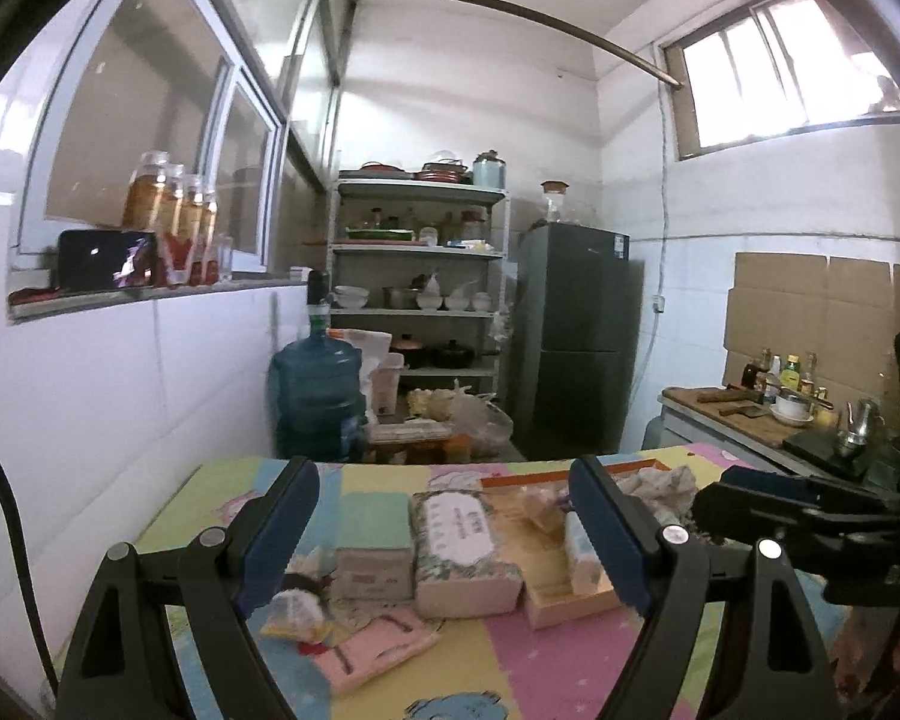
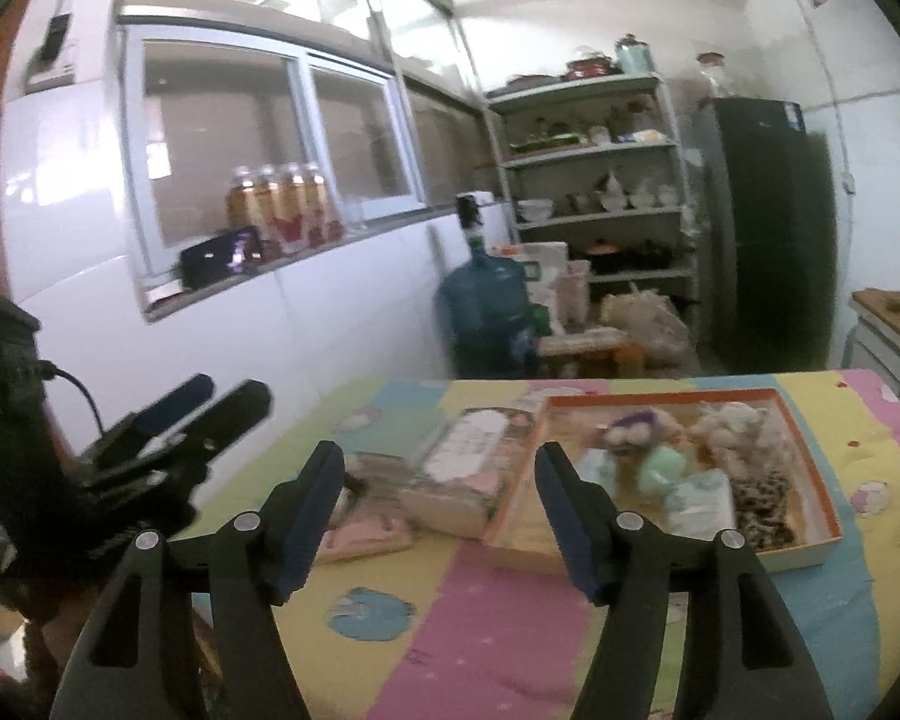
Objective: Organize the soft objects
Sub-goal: 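Withdraw both grippers from the box toward the remaining items on the quilt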
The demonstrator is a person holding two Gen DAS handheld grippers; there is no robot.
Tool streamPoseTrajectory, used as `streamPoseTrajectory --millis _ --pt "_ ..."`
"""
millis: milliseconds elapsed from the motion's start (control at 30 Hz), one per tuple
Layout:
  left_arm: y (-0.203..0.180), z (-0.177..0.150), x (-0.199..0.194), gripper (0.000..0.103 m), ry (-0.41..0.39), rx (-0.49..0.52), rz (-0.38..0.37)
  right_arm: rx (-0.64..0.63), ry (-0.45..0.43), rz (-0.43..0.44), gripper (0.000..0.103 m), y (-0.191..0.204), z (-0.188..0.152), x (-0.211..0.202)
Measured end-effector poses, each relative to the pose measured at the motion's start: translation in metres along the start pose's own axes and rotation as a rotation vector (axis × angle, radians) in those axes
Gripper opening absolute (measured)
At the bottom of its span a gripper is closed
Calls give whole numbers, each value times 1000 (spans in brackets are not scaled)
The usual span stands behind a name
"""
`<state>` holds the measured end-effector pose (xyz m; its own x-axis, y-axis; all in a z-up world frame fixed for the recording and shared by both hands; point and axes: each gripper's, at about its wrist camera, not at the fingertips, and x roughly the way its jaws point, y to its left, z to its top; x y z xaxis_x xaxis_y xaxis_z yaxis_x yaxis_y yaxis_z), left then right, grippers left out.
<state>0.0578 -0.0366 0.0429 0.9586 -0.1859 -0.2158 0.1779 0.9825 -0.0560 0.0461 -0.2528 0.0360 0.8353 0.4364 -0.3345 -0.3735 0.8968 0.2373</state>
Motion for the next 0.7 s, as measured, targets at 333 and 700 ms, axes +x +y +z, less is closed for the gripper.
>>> streamPoseTrajectory --millis 333,700 --pt "46 -20 -30 85 11 -30 74 3 -16 9 71 39 -24 7" --pt "100 -49 -35 85 52 -116 131 30 109 69 72 51 -55 56"
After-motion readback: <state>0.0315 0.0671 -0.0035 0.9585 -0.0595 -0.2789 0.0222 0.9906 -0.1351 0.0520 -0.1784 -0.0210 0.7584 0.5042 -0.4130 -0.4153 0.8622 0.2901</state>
